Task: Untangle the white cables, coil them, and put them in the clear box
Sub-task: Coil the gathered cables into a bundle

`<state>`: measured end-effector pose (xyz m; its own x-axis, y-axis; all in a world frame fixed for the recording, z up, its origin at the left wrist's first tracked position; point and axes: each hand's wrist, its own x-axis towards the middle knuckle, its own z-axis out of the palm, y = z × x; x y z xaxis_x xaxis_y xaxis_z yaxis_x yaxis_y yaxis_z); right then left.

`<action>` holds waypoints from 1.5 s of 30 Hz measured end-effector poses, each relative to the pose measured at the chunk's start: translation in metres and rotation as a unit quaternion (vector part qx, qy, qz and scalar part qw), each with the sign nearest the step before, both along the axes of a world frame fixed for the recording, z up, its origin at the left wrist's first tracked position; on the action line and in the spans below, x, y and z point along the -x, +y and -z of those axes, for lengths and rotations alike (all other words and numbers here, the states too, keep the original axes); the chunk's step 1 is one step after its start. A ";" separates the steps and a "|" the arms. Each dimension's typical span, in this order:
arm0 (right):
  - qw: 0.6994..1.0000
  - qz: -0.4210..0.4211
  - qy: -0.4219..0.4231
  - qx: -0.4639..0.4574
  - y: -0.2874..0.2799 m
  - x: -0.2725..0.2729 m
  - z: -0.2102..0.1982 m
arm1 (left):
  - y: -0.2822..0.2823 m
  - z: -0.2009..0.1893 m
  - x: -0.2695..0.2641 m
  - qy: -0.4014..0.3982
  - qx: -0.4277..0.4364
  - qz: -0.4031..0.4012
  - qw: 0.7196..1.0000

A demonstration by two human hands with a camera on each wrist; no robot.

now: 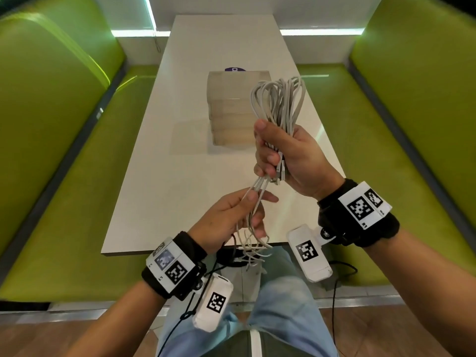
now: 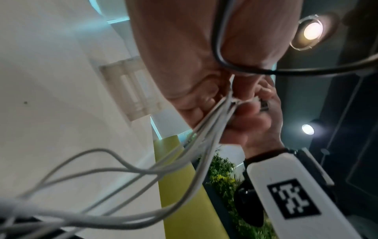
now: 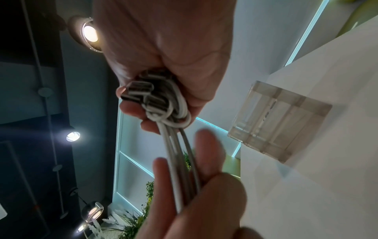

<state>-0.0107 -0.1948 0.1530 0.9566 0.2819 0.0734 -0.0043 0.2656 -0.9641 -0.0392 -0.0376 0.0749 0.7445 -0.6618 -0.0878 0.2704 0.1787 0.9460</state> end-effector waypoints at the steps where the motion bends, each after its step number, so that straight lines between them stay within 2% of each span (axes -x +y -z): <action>1: 1.000 0.001 0.000 0.007 0.001 0.000 -0.001 | -0.001 -0.002 0.001 0.005 -0.003 0.001 1.000; 7: 0.995 -0.004 -0.026 0.093 -0.007 0.002 -0.007 | 0.012 -0.006 -0.002 0.013 -0.057 0.021 0.998; 12: 0.984 -0.025 -0.060 0.167 -0.027 -0.005 -0.022 | 0.025 -0.011 0.000 0.043 -0.068 0.034 0.996; 14: 0.946 -0.072 -0.077 0.305 -0.034 -0.004 -0.032 | 0.030 -0.014 -0.002 0.046 -0.056 0.029 0.997; 16: 0.872 -0.161 -0.066 0.457 -0.031 -0.002 -0.039 | 0.033 -0.017 -0.002 0.011 -0.064 0.026 0.998; 18: 0.806 -0.249 -0.033 0.536 -0.024 -0.001 -0.041 | 0.032 -0.019 -0.001 -0.034 -0.075 0.031 0.996; 20: 0.764 -0.298 -0.009 0.573 -0.017 -0.002 -0.041 | 0.030 -0.020 0.001 -0.052 -0.071 0.030 0.996; 26: 0.718 -0.320 -0.009 0.618 -0.007 -0.009 -0.036 | 0.032 -0.019 0.000 -0.025 -0.033 0.046 0.998; 32: 0.651 -0.318 -0.077 0.684 -0.005 -0.007 -0.032 | 0.042 -0.024 -0.016 0.142 0.037 0.119 0.982; 34: 0.622 -0.346 -0.109 0.694 0.003 -0.007 -0.027 | 0.037 -0.027 -0.017 0.137 -0.011 0.153 0.979; 38: 0.565 -0.395 -0.140 0.710 0.018 -0.009 -0.017 | 0.019 -0.036 -0.007 0.014 -0.184 0.195 0.963; 39: 0.566 -0.396 -0.145 0.708 0.018 -0.010 -0.016 | 0.018 -0.037 -0.005 0.007 -0.208 0.181 0.961; 41: 0.588 -0.399 -0.141 0.690 0.015 -0.011 -0.015 | 0.018 -0.037 -0.002 -0.002 -0.223 0.153 0.963; 45: 0.619 -0.388 -0.140 0.669 0.009 -0.010 -0.009 | 0.017 -0.032 0.003 -0.030 -0.203 0.130 0.970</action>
<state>-0.0008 -0.1861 0.1616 0.4975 0.6364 -0.5895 0.5871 -0.7473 -0.3113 -0.0420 -0.0211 0.1068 0.5684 -0.7484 -0.3419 0.1989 -0.2783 0.9397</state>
